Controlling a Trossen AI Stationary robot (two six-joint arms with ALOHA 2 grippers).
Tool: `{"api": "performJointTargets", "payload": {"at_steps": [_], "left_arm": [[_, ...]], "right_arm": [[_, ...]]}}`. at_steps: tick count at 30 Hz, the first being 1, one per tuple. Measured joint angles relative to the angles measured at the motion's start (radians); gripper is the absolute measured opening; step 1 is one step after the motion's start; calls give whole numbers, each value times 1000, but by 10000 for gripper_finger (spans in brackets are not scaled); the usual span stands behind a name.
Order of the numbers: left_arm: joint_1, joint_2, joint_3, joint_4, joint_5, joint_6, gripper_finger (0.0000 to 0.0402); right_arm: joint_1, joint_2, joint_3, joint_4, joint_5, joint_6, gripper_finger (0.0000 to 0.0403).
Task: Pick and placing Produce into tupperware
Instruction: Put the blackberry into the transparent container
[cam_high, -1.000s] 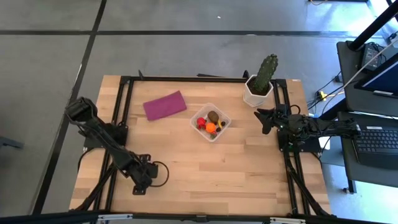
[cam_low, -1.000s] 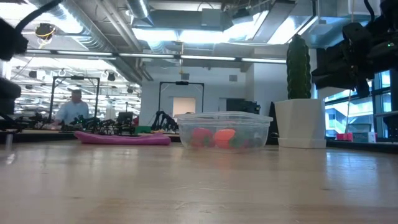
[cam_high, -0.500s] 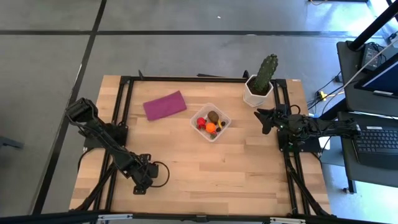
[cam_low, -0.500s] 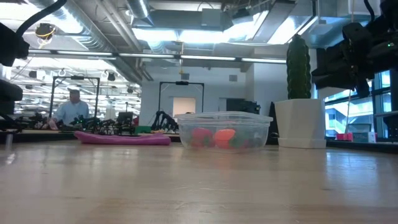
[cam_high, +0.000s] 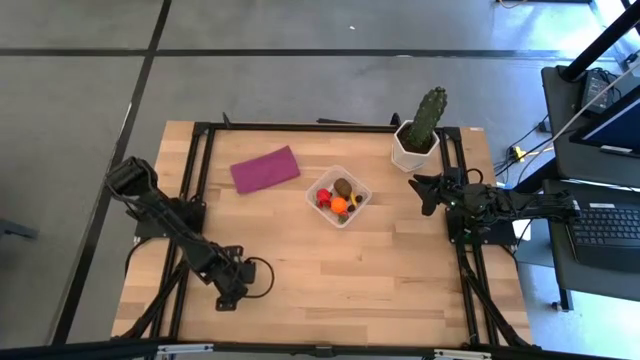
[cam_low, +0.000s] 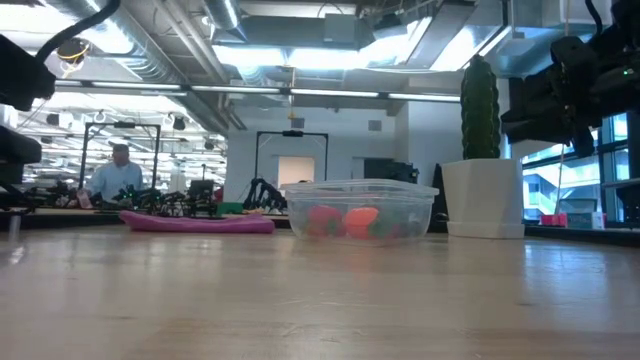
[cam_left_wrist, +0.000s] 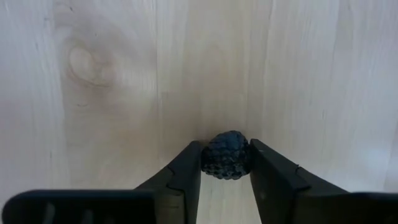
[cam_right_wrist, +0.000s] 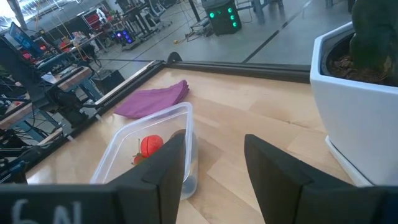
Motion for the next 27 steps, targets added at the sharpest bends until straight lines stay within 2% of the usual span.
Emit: {"api": "performJointTargets", "payload": {"at_steps": [4, 8, 13, 16, 20, 23, 27], "left_arm": [[49, -27, -3, 3, 57, 30, 114], [179, -62, 10, 41, 152, 135, 109], [388, -64, 42, 218, 336, 294, 105], [513, -66, 73, 335, 398, 387, 112], [667, -66, 148, 457, 367, 486, 111], [750, -67, 219, 536, 261, 575, 105], [803, -59, 352, 563, 135, 780, 109]], "right_arm": [[0, 0, 0, 0, 0, 0, 168], [0, 0, 0, 0, 0, 0, 168], [0, 0, 0, 0, 0, -3, 168], [0, 0, 0, 0, 0, -4, 168], [0, 0, 0, 0, 0, -5, 168], [0, 0, 0, 0, 0, -8, 168], [0, 0, 0, -1, 0, -11, 168]]}}
